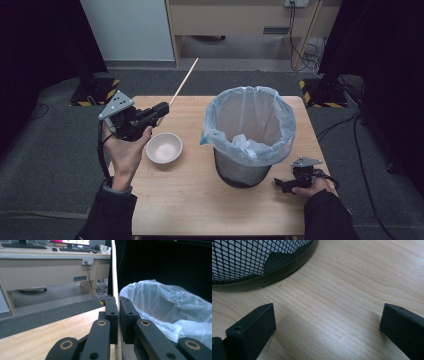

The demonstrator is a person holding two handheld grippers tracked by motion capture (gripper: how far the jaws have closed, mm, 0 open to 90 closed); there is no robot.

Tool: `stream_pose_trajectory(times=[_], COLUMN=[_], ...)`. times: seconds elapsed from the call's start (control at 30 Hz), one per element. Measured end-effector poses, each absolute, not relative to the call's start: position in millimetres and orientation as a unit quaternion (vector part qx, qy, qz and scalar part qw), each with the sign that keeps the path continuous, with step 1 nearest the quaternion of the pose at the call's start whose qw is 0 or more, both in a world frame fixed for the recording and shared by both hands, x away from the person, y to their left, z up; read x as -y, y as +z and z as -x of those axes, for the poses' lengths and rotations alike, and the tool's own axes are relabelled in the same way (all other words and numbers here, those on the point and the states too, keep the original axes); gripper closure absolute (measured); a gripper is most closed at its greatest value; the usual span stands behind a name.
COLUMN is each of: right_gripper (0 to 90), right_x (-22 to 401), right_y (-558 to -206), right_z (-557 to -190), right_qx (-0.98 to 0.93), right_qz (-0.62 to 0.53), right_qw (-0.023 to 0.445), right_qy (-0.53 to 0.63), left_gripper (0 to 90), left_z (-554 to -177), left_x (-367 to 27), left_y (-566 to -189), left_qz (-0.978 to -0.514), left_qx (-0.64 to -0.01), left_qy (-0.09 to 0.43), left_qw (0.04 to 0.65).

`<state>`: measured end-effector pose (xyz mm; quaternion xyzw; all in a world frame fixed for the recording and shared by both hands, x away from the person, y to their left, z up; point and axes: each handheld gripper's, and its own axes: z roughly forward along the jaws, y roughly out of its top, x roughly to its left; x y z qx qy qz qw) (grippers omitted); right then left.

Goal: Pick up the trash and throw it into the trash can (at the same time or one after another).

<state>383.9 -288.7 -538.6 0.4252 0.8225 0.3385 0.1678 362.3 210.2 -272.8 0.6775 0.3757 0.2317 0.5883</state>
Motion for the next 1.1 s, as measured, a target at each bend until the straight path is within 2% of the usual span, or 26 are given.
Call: stream_pose_trajectory(times=[0.63,1.1], right_gripper=[0.5,0.5], right_x=[289,289], right_y=[-539,-539], right_z=[-384,-384], right_qx=[-0.822,-0.822], right_qz=[-0.424,-0.424], right_qw=[0.169,0.169], right_qy=[0.34,0.34], left_gripper=[85.6,85.6], left_z=[-370,-381], left_x=[-171,-127], left_y=[-257,-253], left_qz=[-0.681,-0.695], left_qx=[-0.343,-0.316], left_qy=[0.22,0.201], left_qw=[0.608,0.614])
